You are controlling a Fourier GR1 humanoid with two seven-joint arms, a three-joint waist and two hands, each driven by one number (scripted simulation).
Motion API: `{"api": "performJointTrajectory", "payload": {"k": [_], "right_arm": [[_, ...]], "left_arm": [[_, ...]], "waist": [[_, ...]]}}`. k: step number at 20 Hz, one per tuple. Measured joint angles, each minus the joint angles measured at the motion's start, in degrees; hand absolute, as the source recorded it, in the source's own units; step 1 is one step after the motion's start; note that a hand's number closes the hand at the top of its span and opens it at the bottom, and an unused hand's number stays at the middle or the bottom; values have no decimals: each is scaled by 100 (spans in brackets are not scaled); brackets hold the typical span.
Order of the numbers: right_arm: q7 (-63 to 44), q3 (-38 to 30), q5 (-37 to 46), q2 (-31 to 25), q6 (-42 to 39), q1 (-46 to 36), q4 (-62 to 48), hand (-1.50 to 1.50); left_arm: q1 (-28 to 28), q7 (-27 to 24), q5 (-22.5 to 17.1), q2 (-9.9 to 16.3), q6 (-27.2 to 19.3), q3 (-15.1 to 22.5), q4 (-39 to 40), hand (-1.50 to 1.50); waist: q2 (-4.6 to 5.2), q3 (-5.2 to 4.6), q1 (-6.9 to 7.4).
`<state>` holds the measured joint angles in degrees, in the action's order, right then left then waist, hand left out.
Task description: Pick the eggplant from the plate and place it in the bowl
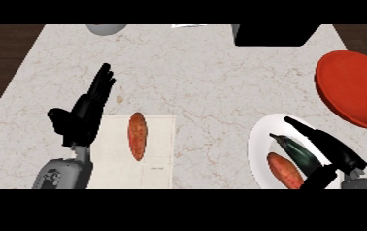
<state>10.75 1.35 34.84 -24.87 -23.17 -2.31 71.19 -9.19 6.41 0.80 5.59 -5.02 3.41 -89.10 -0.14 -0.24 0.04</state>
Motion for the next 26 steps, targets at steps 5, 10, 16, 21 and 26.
{"api": "performJointTrajectory", "payload": {"k": [5,10,16,21,26], "right_arm": [[597,319,407,-178,95,82,75,150],[1032,464,674,-236,258,56,-33,150],[1331,174,193,-50,167,289,161,150],[1809,-404,-827,135,-105,760,693,150],[2269,-815,-1684,351,-278,1238,1597,150]], "left_arm": [[114,-102,33,-41,44,22,0,0],[170,-148,82,-79,52,43,-15,0],[105,-130,115,-108,14,3,46,0],[158,-164,80,-64,42,-75,51,0],[209,-151,104,-80,23,-69,17,0]], "waist": [[-25,-37,1],[-43,-66,1],[-34,-40,-40],[-20,4,-108],[-18,15,-127]]}}
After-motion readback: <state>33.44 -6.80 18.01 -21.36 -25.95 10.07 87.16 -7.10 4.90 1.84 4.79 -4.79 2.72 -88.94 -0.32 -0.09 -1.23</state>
